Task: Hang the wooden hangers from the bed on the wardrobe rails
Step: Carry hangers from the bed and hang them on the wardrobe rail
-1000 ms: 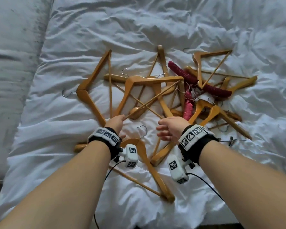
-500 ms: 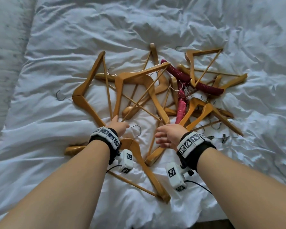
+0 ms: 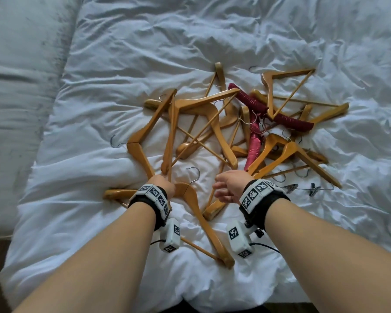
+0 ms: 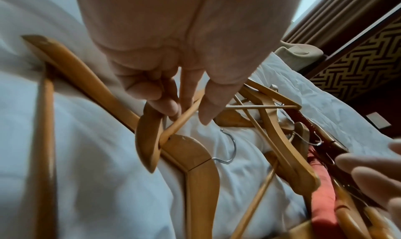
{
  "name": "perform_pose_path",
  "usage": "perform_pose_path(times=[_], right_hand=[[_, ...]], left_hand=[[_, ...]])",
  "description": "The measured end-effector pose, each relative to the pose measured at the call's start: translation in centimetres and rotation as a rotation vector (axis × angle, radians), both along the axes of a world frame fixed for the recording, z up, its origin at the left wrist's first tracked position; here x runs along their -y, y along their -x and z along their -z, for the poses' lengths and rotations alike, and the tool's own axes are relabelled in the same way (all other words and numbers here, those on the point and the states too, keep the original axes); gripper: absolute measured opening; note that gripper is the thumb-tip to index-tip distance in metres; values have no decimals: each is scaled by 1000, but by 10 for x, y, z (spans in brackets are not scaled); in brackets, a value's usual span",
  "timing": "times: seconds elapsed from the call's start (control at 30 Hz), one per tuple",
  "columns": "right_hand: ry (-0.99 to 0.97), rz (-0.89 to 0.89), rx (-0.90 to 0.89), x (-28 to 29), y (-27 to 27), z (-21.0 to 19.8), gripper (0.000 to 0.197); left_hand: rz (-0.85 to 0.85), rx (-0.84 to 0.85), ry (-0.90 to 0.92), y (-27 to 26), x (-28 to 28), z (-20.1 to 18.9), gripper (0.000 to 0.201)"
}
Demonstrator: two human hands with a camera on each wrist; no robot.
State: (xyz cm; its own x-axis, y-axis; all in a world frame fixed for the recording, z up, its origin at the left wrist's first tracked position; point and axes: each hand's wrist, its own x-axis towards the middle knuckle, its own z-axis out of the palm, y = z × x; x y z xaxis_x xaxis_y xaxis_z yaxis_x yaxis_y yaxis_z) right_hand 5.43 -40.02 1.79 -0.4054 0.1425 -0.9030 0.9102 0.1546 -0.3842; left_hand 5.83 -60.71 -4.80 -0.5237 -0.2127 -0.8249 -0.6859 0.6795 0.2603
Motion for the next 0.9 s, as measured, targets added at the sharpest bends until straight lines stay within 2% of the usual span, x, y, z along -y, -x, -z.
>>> perform_pose_path(times=[0.2, 0.33, 0.43, 0.57, 0.63, 0.7, 0.8, 0.9], right_hand=[[38, -86, -27, 7, -12, -22, 17], [62, -160, -37, 9, -20, -42, 17], [91, -206, -52, 8, -25, -55, 14], [131, -306, -58, 2, -38, -70, 16], [128, -336, -66, -2, -44, -71, 18], [131, -360, -54, -6, -48, -67, 20], [133, -383, -27, -6, -56, -59, 21], [128, -385, -26, -2, -58, -49, 20]], left_hand=[[-128, -38, -28, -25, 2, -46, 19], [-225, -126, -55, -40, -7, -89, 32], [-429, -205, -179, -54, -21, -114, 17], [-553, -254, -234, -79, -37, -134, 16], [-607, -263, -246, -94, -44, -137, 17], [-662, -262, -236, -109, -49, -139, 3], [-703, -239, -234, -124, -48, -132, 15], [-770, -200, -263, -129, -42, -125, 15]])
